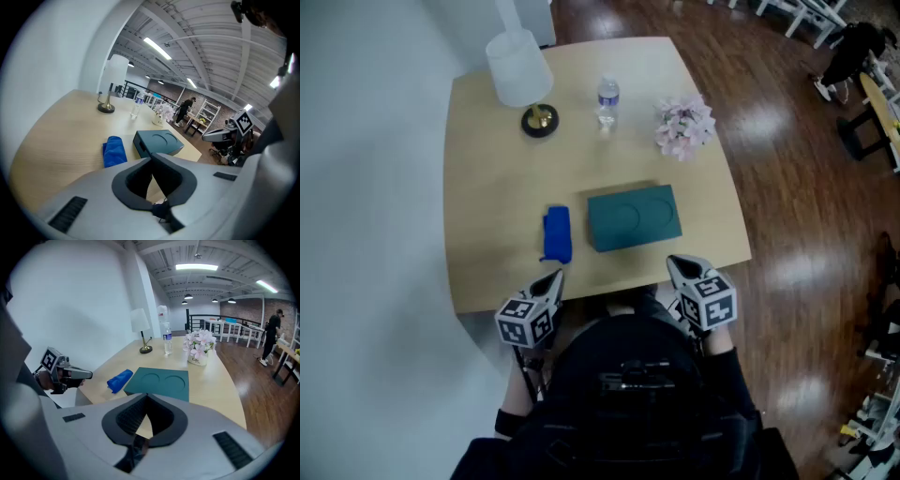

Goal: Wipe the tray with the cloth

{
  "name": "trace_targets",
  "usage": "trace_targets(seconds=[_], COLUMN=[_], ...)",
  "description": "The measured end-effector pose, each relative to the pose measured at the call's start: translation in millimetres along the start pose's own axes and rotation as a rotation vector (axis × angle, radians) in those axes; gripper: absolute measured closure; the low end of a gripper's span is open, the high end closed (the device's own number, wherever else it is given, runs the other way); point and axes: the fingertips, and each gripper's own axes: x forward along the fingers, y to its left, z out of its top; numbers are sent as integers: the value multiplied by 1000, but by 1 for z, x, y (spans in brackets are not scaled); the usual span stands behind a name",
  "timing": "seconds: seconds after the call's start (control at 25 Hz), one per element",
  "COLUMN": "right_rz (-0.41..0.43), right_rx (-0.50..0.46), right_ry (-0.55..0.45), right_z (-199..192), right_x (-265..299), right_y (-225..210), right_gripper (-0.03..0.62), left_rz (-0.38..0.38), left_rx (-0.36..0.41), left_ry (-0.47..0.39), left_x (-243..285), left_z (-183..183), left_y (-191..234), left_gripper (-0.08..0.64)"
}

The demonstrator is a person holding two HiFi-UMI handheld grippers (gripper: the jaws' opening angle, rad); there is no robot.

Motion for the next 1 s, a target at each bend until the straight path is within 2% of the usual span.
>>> trace_targets(seconds=[0.2,0.32,0.36,0.4,0.44,0.52,0.56,0.72,0.88,1.0], right_rz=[20,19,20,22,25,32,33,31,36,45], right_rx=[-14,-29,-32,-34,-33,-29,-29,-23,-22,-26], right_ry=[-9,-14,-14,-13,-11,-6,-5,-7,-9,-9], right_z=[12,21,23,24,24,26,27,31,38,43], right_x=[-3,-2,-1,0,1,2,2,2,3,6], right_y=[-25,-40,-45,-49,-53,-59,-63,-84,-99,-106], right_gripper=[584,584,584,584,584,584,584,584,584,584], left_rz=[84,222,265,297,322,367,391,452,494,508], left_rx=[-28,-4,9,21,31,58,78,119,61,15], left_ry=[12,44,60,77,93,133,163,258,299,283], left_x=[29,50,60,71,83,104,113,138,148,148], left_z=[2,4,4,4,4,1,-2,-14,-33,-38], left_y=[0,26,37,48,57,75,84,105,117,121], left_gripper=[560,555,484,323,240,220,178,181,250,301])
